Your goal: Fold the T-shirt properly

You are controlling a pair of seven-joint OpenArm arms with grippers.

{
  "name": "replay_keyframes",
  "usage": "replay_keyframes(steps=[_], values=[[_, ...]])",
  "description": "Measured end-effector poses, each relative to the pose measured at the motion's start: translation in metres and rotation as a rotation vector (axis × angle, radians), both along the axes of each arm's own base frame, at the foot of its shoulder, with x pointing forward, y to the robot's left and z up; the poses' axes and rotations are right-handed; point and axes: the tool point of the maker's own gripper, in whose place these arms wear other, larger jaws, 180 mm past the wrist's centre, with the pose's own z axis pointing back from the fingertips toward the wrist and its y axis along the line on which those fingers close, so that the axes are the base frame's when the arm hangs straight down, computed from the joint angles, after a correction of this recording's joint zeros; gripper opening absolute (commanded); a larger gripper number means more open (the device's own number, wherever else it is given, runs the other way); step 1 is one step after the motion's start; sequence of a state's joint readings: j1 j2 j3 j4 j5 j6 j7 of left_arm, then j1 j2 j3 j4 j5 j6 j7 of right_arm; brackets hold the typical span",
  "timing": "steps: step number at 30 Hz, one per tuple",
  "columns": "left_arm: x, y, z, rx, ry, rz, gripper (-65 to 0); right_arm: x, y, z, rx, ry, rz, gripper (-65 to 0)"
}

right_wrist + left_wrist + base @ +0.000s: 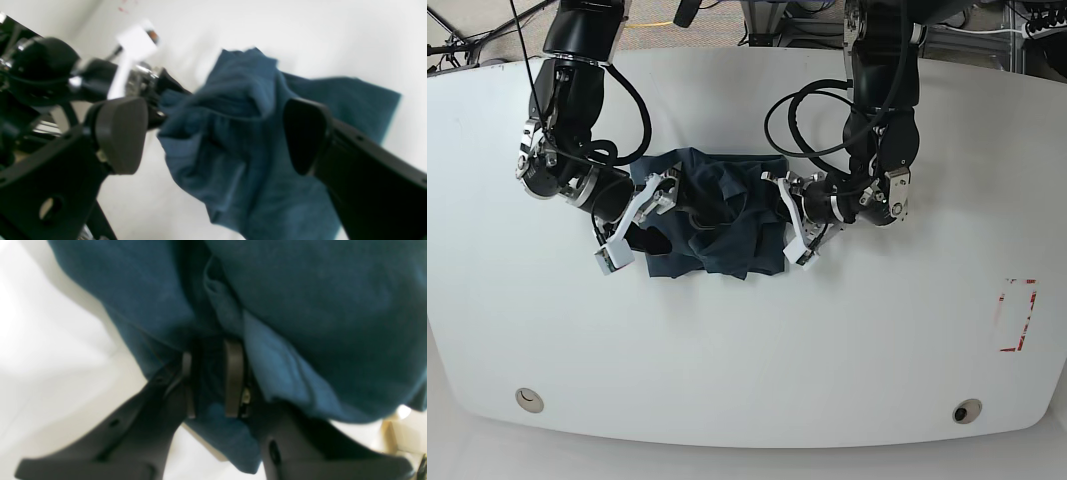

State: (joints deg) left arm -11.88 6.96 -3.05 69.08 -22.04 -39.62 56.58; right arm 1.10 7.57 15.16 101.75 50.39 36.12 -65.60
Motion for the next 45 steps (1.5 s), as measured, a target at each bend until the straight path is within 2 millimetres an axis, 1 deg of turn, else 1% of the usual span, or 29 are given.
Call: replay_keyframes(steps=[2,5,7,9,10,12,15,17,18,19,21,24,26,28,29,32,34,36,38,41,42,45], values=[[0.005,0.0,0.008,-0.083,-0.011,0.053,-52.8,-0.003,-0.006,-0.003,-0.02,0.008,0.0,-4.4],[0.012,0.005,0.019,-0.175,-0.016,0.109,-45.3,-0.011,-0.011,-0.011,-0.039,0.029,0.005,-4.4],[0.018,0.009,0.028,-0.233,-0.023,0.146,-41.8,-0.017,-0.014,-0.018,-0.053,0.052,0.008,-4.4],[0.024,0.019,0.037,-0.287,-0.038,0.189,-41.9,-0.022,-0.015,-0.023,-0.059,0.067,0.009,-4.4],[0.026,0.022,0.039,-0.297,-0.04,0.195,-41.9,-0.024,-0.014,-0.024,-0.061,0.072,0.012,-4.4],[0.029,0.036,0.042,-0.314,-0.05,0.218,-41.9,-0.027,-0.012,-0.026,-0.058,0.08,0.019,-4.4],[0.031,0.057,0.045,-0.31,-0.061,0.236,-41.9,-0.033,0.003,-0.03,-0.067,0.088,0.076,-4.4],[0.033,0.076,0.048,-0.286,-0.082,0.247,-41.9,-0.036,0.015,-0.031,-0.058,0.087,0.113,-4.4],[0.034,0.083,0.049,-0.275,-0.089,0.249,-41.9,-0.037,0.018,-0.031,-0.052,0.086,0.119,-4.4],[0.036,0.091,0.054,-0.271,-0.108,0.252,-41.9,-0.038,0.02,-0.031,-0.05,0.088,0.126,-4.4],[0.038,0.107,0.061,-0.246,-0.139,0.257,-41.9,-0.041,0.028,-0.038,-0.046,0.108,0.149,-4.4],[0.039,0.127,0.074,-0.214,-0.186,0.256,-41.9,-0.048,0.042,-0.054,-0.072,0.144,0.199,-4.4],[0.038,0.137,0.075,-0.184,-0.197,0.253,-41.9,-0.051,0.053,-0.058,-0.066,0.145,0.219,-4.4],[0.033,0.15,0.073,-0.142,-0.2,0.253,-41.9,-0.056,0.07,-0.064,-0.075,0.159,0.275,-4.4],[0.031,0.153,0.072,-0.126,-0.2,0.25,-41.9,-0.058,0.077,-0.065,-0.078,0.159,0.293,-4.4],[0.025,0.162,0.076,-0.097,-0.218,0.239,-41.9,-0.064,0.103,-0.059,-0.049,0.149,0.358,-4.4],[0.024,0.164,0.076,-0.087,-0.219,0.238,-41.9,-0.066,0.116,-0.055,-0.037,0.137,0.389,-4.4],[0.022,0.167,0.074,-0.078,-0.214,0.242,-41.9,-0.066,0.125,-0.048,-0.023,0.117,0.402,-4.4],[0.019,0.173,0.073,-0.081,-0.212,0.259,-41.9,-0.065,0.129,-0.035,-0.015,0.075,0.409,-4.4],[0.015,0.183,0.068,-0.06,-0.2,0.278,-41.9,-0.06,0.126,-0.021,-0.013,0.025,0.4,-4.4],[0.014,0.185,0.067,-0.05,-0.196,0.278,-41.9,-0.056,0.122,-0.017,-0.013,0.007,0.386,-4.4],[0.017,0.183,0.07,-0.06,-0.206,0.279,-41.9,-0.047,0.104,-0.013,-0.021,-0.011,0.328,-4.4]])
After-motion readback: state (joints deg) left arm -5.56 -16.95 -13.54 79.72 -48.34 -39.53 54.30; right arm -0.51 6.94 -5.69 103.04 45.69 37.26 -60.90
